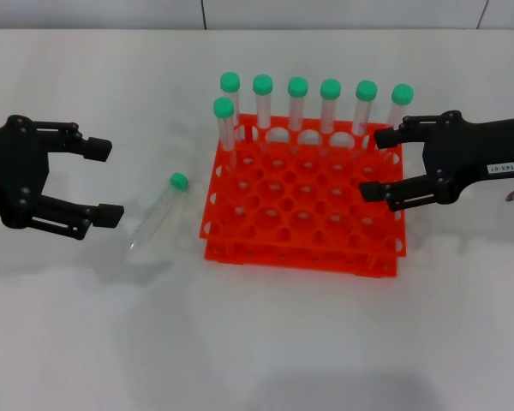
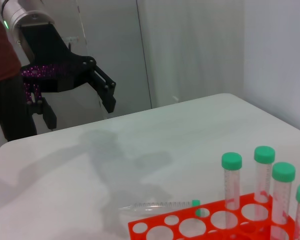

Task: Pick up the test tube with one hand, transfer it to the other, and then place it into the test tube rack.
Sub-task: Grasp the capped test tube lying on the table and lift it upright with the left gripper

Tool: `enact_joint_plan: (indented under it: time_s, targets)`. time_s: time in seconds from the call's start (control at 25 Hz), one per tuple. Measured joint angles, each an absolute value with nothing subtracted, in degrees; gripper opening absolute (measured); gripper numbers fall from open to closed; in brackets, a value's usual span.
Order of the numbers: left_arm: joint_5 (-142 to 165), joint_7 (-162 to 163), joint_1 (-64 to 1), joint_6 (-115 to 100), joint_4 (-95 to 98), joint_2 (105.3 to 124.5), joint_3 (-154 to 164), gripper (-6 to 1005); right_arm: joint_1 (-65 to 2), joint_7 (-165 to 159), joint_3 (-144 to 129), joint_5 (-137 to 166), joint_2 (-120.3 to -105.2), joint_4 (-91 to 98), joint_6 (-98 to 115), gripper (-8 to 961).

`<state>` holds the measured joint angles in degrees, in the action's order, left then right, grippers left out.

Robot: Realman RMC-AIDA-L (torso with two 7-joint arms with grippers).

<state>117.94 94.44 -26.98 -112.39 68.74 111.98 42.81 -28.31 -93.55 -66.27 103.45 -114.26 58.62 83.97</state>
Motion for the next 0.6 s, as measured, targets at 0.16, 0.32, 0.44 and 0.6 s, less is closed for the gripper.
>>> enact_joint_plan:
  time_s: [0.16,0.32,0.44,0.6]
  targets:
    - [117.9,94.5,-27.0,-112.3,68.7,111.97,42.8,890,-28.3,-93.5,-66.3,103.4,-114.25,58.6,83.9,855]
    - [117.9,94.4,-27.0,-112.3,68.7,111.92,42.8,890,-28.3,-93.5,-66.3,103.4,-114.26,58.6,83.9,856]
    - [118.0,94.4,-27.0,-112.2,68.7,111.83,42.8,890,-28.3,-93.5,-66.3,103.4,-114.26,58.6,83.9,856]
    - [118.6,95.0,-27.0,-112.0,68.7,111.49,42.5,890,-28.2,-93.4,-66.3,103.4,-114.35,58.6,83.9,855]
